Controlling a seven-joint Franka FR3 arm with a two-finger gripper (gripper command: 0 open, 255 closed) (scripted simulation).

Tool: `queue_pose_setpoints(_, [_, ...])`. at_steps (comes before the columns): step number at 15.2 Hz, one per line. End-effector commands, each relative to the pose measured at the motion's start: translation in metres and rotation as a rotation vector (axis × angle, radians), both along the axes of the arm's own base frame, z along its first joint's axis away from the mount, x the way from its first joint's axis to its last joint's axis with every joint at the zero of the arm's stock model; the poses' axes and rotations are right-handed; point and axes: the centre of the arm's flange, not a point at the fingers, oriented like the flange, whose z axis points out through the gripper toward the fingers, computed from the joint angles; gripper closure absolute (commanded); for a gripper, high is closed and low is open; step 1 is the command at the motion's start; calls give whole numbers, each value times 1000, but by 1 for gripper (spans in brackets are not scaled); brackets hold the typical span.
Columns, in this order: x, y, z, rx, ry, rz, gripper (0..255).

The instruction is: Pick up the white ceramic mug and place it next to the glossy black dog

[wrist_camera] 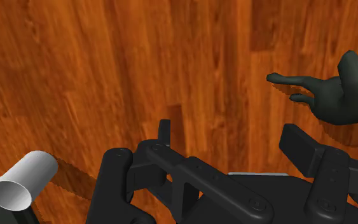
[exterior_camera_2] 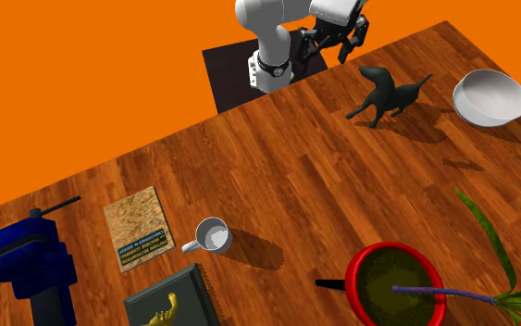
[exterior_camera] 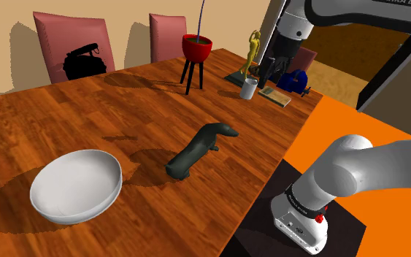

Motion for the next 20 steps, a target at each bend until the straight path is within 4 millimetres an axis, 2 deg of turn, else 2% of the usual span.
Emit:
queue_pose_setpoints(1, [0, 0, 0, 0, 0, 0, 0])
queue_pose_setpoints(10, [64, -91, -46, -14, 46, 113, 0])
queue_pose_setpoints(20, [143, -185, -99, -29, 97, 239, 0])
